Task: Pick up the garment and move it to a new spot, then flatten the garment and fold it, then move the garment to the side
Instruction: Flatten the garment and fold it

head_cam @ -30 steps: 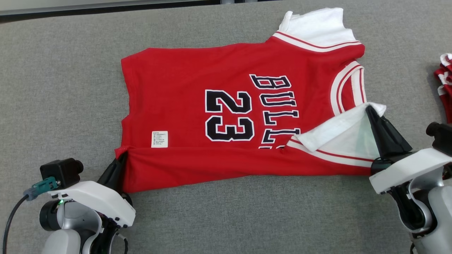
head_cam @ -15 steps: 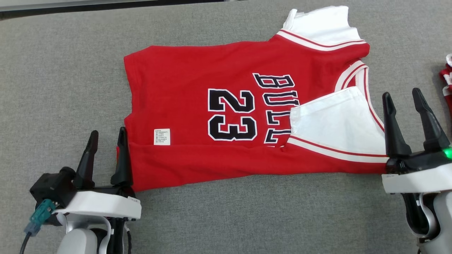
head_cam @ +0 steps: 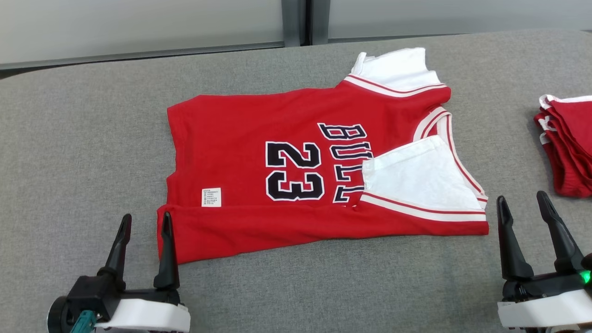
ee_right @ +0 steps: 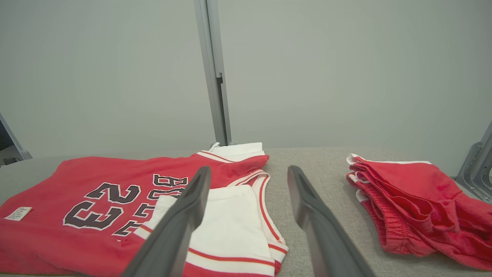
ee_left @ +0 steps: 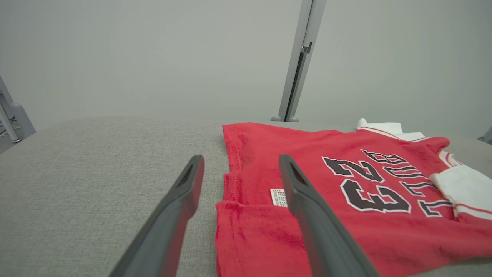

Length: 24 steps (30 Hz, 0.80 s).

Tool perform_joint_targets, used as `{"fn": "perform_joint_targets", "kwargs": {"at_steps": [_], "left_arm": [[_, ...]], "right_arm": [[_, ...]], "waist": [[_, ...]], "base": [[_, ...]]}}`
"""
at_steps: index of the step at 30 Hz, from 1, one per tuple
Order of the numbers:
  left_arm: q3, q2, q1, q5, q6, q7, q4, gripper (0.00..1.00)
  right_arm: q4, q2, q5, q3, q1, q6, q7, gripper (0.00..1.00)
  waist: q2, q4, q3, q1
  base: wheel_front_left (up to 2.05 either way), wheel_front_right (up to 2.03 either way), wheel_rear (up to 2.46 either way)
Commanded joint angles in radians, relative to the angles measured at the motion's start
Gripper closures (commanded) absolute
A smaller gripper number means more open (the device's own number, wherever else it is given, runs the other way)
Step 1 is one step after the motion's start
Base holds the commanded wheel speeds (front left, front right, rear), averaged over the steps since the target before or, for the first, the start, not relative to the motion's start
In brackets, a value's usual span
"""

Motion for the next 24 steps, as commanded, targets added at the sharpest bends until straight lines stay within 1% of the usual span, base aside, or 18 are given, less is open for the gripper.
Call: {"fn": "perform_joint_targets", "kwargs": {"at_steps": [1,7,19,21,24], "left_arm": [[-0.003,0.009,0.025,0.008,0.004,-0.003,0.011,0.0],[-0.016,0.015,0.047,0.006,0.0,0.007,0.037,0.0],[-0.026,0.02,0.033,-0.008,0.005,0.033,0.048,0.0],[-0.03,0.017,0.027,-0.018,0.0,0.051,0.062,0.0],[-0.038,0.011,0.008,-0.041,-0.013,0.08,0.099,0.0]], "right_arm": [[-0.012,-0.001,-0.003,-0.001,0.024,0.0,0.01,0.0],[-0.03,0.006,0.0,-0.002,0.06,0.0,0.033,0.0],[-0.011,-0.01,0.027,0.004,0.05,0.0,0.032,0.0],[0.004,-0.012,0.034,0.007,0.045,0.0,0.041,0.0],[0.058,-0.021,0.044,0.012,0.027,0.0,0.046,0.0]], "waist": [[0.0,-0.009,-0.024,0.0],[0.0,-0.008,-0.039,0.0],[0.0,-0.006,-0.038,0.0],[0.0,-0.003,-0.029,0.0],[0.0,0.003,-0.007,0.0]], "base": [[0.0,0.0,0.0],[0.0,0.0,0.0],[0.0,0.0,0.0],[0.0,0.0,0.0],[0.0,0.0,0.0]]}}
